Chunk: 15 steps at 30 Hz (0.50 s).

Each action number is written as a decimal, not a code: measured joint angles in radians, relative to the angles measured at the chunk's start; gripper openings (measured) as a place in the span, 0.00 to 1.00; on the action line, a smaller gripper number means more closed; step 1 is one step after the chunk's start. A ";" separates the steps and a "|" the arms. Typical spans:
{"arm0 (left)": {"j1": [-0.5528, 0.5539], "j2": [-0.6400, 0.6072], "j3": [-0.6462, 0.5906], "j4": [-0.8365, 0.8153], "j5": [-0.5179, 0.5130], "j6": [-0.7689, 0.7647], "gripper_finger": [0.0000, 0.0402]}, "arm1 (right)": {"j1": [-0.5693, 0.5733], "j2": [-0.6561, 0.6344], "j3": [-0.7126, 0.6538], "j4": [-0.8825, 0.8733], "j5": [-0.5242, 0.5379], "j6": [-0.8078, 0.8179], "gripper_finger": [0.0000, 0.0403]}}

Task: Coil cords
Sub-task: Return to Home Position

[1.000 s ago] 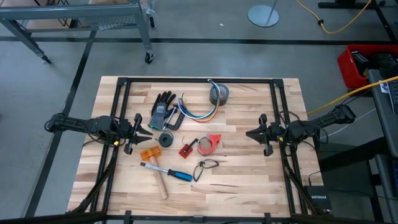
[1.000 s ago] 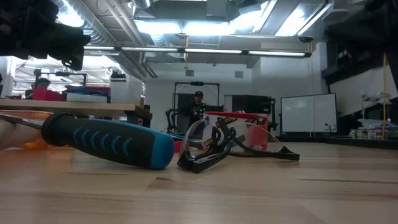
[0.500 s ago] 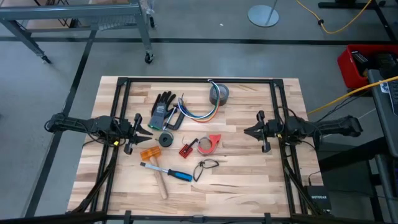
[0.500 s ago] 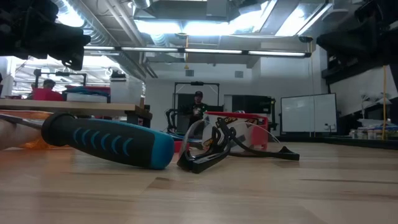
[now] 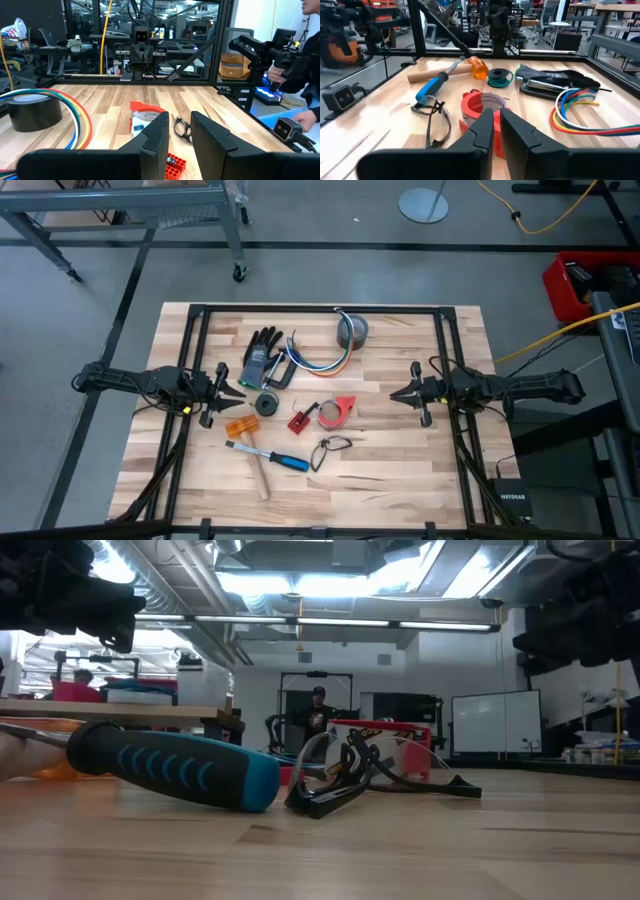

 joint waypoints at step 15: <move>0.000 0.000 0.000 0.000 0.000 0.000 0.18 | 0.000 0.000 0.000 -0.074 0.068 0.031 0.09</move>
